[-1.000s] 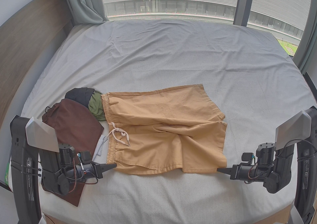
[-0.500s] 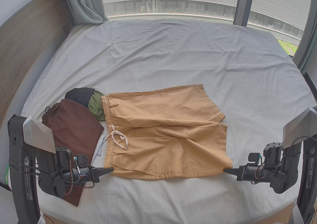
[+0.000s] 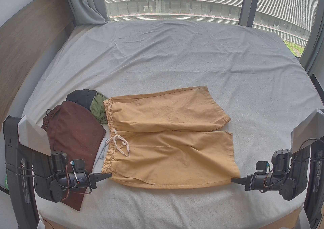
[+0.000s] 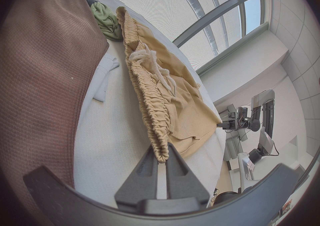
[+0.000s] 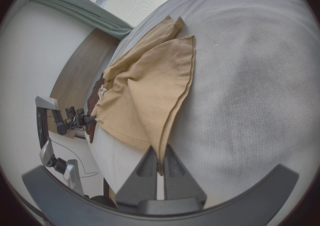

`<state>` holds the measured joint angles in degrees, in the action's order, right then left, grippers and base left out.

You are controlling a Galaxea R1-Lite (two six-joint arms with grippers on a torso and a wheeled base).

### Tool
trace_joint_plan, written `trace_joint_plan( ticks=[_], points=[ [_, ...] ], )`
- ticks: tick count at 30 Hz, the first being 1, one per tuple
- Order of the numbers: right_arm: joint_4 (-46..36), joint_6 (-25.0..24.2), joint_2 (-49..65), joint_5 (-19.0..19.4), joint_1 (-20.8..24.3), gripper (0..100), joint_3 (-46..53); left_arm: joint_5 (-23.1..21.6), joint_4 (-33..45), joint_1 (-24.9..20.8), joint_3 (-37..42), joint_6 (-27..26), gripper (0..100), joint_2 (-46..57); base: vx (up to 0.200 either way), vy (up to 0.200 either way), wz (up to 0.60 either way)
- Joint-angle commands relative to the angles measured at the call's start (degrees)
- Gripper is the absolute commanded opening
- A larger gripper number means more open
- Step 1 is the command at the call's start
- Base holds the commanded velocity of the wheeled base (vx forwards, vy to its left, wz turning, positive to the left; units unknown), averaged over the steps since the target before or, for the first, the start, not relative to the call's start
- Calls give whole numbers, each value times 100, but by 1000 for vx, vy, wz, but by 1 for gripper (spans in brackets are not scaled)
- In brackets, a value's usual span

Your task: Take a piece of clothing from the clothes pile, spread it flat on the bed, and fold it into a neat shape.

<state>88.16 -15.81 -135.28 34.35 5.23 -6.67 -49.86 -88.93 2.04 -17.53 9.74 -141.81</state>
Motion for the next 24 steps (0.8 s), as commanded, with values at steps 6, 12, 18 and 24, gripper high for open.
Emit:
trace_joint_plan(
  ticks=[6,12,18,24],
  points=[
    [8,351,-95,1,-57,0,236,-103,-1,86,294,-236,0,5,0,0,0],
    [-1,579,-122,1,-119,0,438,-349,7,245,461,-614,0,-22,0,0,0],
    [8,764,-227,1,-180,0,491,-358,7,280,558,-719,0,-39,0,0,0],
    [8,790,-236,1,-180,0,500,-358,7,280,523,-719,0,-39,0,0,0]
  ],
)
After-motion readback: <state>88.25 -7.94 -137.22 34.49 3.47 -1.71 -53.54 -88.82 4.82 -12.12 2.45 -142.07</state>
